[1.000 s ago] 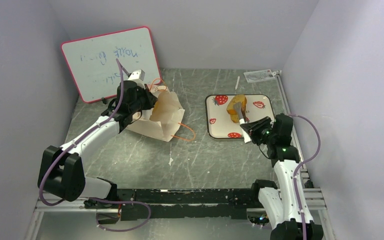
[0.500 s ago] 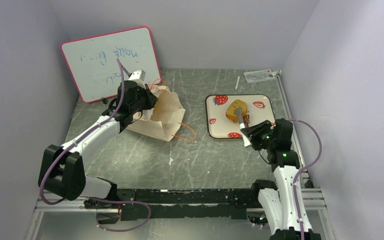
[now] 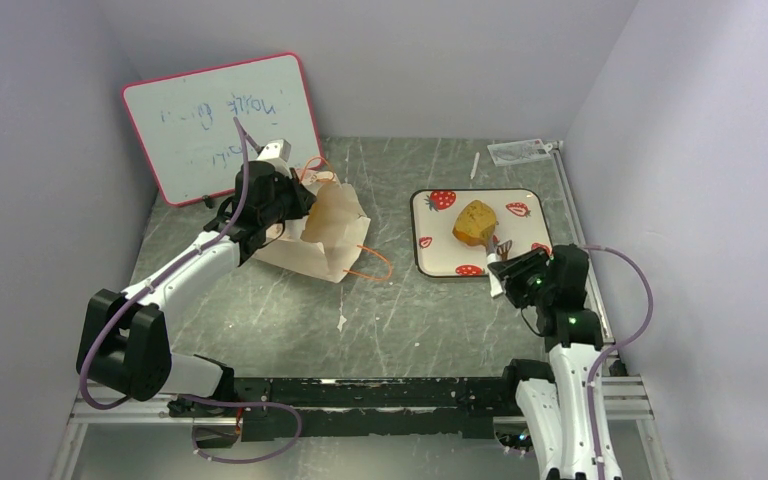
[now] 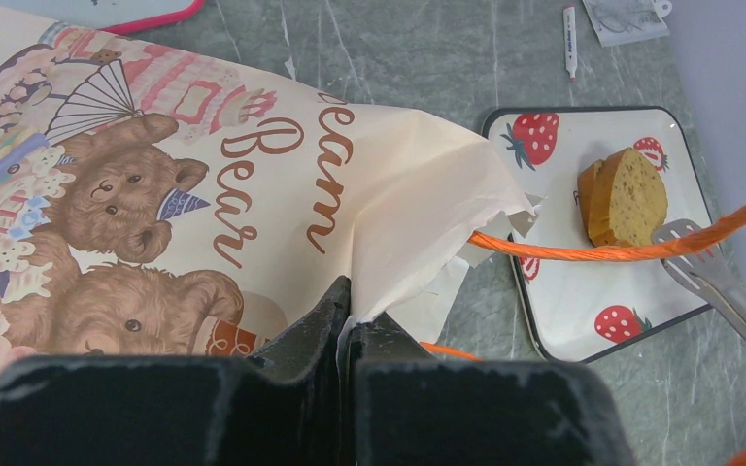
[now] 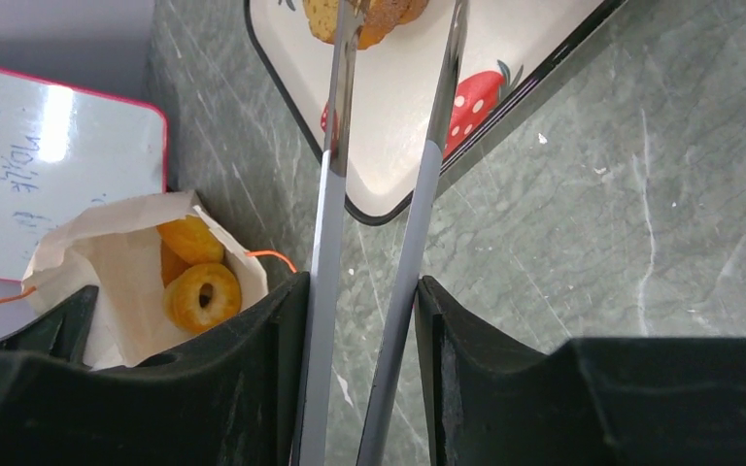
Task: Take the fake bread out of the paper bag
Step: Place the fake bread in the container.
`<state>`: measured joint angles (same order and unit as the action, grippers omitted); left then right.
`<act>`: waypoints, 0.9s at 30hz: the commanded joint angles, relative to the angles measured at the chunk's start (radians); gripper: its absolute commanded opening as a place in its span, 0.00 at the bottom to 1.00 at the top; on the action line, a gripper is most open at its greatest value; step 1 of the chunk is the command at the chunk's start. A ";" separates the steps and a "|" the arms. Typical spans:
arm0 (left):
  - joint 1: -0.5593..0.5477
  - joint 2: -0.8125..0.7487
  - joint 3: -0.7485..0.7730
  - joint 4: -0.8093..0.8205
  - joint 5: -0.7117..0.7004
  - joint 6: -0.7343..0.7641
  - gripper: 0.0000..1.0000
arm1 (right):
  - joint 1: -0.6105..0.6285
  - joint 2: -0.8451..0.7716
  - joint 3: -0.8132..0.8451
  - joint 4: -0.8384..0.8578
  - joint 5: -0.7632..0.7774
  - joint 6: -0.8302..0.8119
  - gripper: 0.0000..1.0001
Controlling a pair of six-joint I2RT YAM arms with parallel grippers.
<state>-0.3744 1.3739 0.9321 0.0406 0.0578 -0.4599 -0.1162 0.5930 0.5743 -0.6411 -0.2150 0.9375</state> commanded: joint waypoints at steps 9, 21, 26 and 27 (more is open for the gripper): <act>0.005 -0.012 0.007 0.049 0.073 0.041 0.07 | -0.007 0.022 0.151 0.004 0.022 -0.100 0.41; 0.008 0.005 -0.009 0.085 0.250 0.143 0.07 | -0.005 0.025 0.212 0.040 -0.207 -0.182 0.39; 0.015 0.004 -0.033 0.092 0.338 0.186 0.07 | 0.008 0.070 0.246 0.047 -0.314 -0.238 0.38; 0.016 0.009 -0.031 0.089 0.360 0.195 0.07 | 0.026 0.077 0.248 0.060 -0.324 -0.239 0.37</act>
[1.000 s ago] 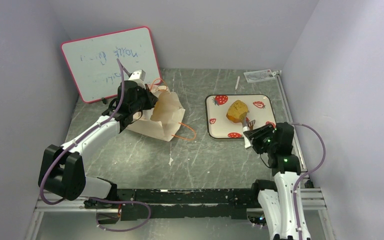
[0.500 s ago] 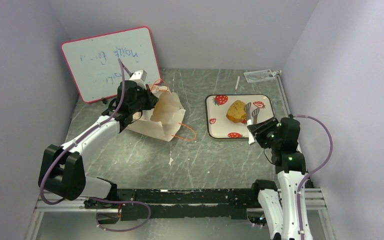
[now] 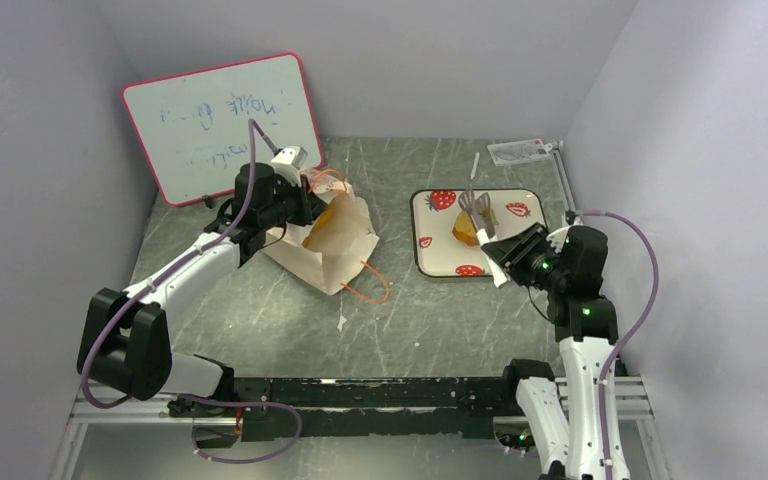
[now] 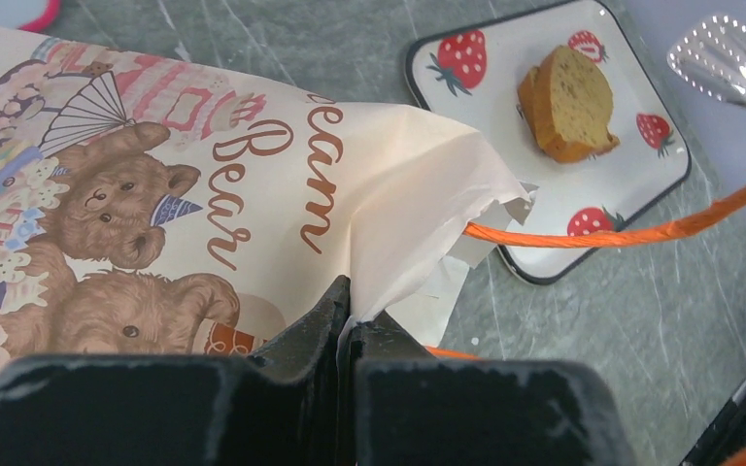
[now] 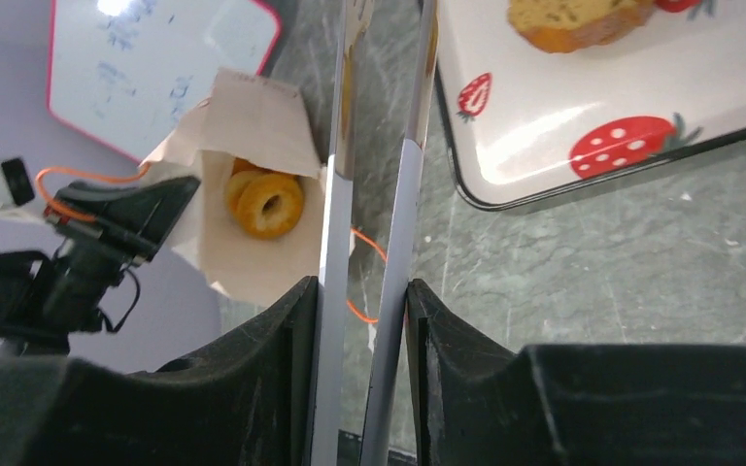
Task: Take the fake bread out of the paper bag
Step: Place the fake bread in the container, then take out the fake bread from the paper bag.
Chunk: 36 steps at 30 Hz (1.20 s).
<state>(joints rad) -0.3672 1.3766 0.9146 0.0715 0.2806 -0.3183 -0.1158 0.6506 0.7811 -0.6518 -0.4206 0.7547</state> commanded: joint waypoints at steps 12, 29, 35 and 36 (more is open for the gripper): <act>0.008 0.043 0.058 -0.008 0.128 0.059 0.07 | 0.167 -0.060 -0.045 0.055 -0.254 -0.040 0.34; -0.021 0.011 0.045 -0.023 -0.054 -0.039 0.07 | 0.175 -0.020 0.068 -0.121 -0.459 -0.074 0.35; -0.054 0.034 0.085 -0.028 -0.128 -0.106 0.07 | 0.182 -0.012 0.065 -0.114 -0.496 -0.068 0.35; -0.058 0.038 0.092 -0.028 -0.135 -0.112 0.07 | 0.184 -0.006 0.062 -0.107 -0.497 -0.065 0.35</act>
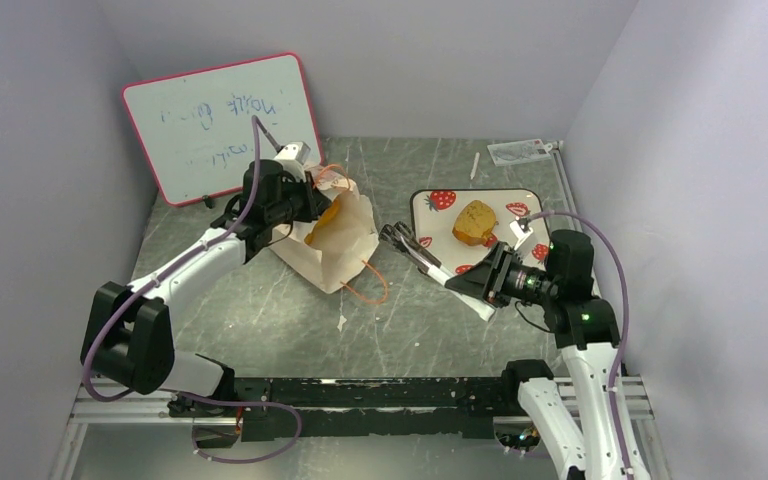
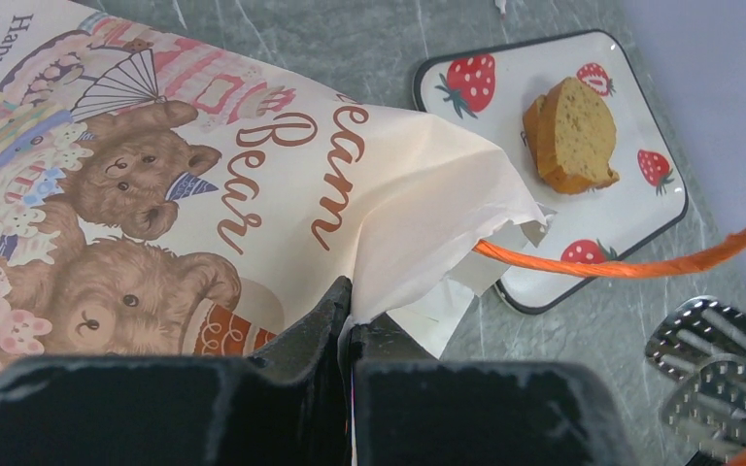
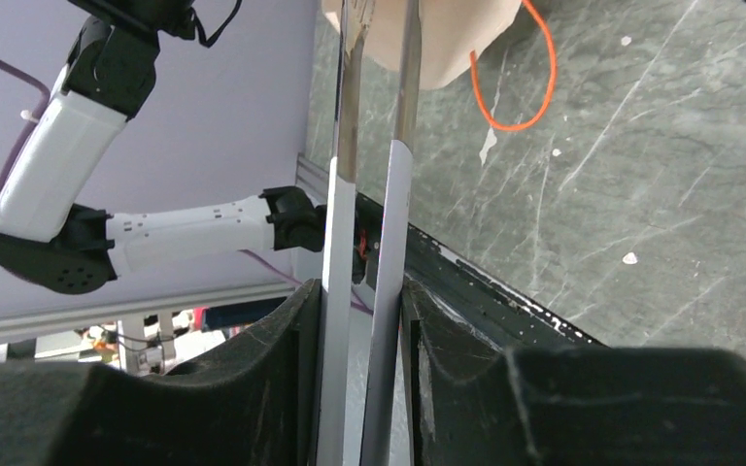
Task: Take the fake bread out of the paper bag
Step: Take out the fake bread from the paper bag.
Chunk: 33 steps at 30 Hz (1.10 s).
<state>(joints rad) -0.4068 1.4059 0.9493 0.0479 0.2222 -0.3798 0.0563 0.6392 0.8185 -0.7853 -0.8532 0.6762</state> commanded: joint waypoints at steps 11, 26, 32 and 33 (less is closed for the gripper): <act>-0.047 0.047 0.137 -0.054 -0.118 -0.069 0.07 | 0.324 0.162 0.020 0.290 0.165 0.163 0.35; 0.003 -0.077 0.060 -0.086 0.046 0.073 0.07 | 0.494 0.414 -0.072 0.679 0.362 0.288 0.36; 0.019 -0.106 0.038 -0.118 0.120 0.108 0.07 | 0.506 0.523 -0.174 0.922 0.347 0.357 0.37; 0.020 -0.106 0.040 -0.129 0.124 0.112 0.07 | 0.507 0.543 -0.190 0.969 0.342 0.369 0.37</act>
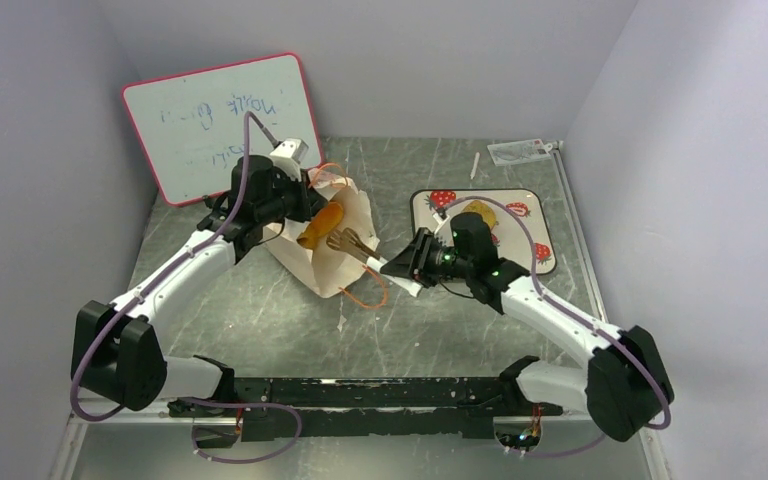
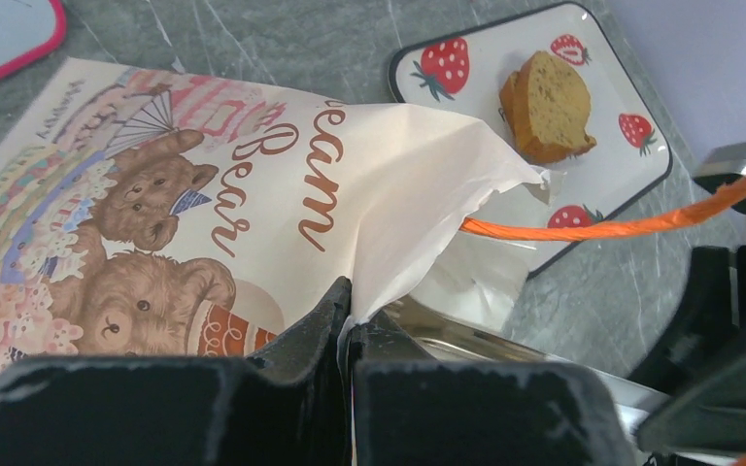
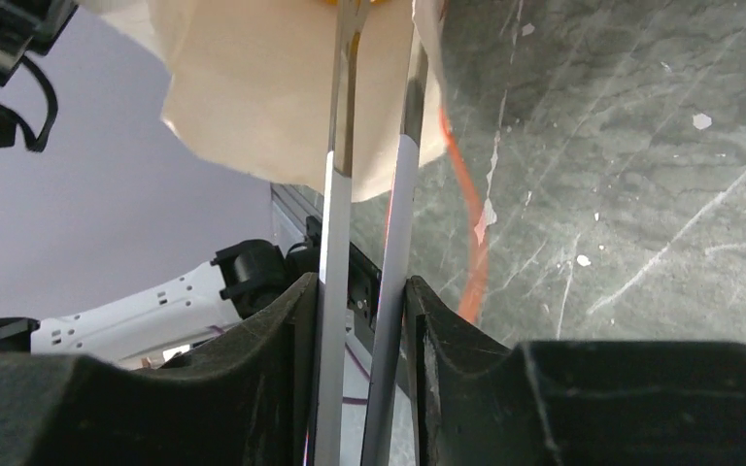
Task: Take the fake bread out of the paper bag
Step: Take out the fake bread from the paper bag.
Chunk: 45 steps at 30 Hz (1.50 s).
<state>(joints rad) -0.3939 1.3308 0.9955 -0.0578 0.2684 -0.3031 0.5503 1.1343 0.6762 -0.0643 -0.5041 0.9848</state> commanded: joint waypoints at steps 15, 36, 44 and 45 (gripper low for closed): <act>0.006 0.038 0.011 -0.001 0.100 0.021 0.07 | 0.028 0.205 -0.045 0.392 -0.083 0.071 0.42; 0.000 0.057 0.052 -0.017 0.144 0.025 0.07 | 0.073 0.338 -0.017 0.490 -0.094 0.060 0.47; 0.000 0.070 0.064 -0.034 0.175 0.037 0.07 | 0.073 0.402 -0.047 0.685 -0.109 0.134 0.47; 0.000 0.072 0.067 -0.037 0.178 0.039 0.07 | 0.075 0.417 -0.049 0.708 -0.116 0.144 0.46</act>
<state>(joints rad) -0.3939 1.3949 1.0096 -0.0990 0.3897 -0.2737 0.6174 1.5200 0.6369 0.4679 -0.5941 1.0817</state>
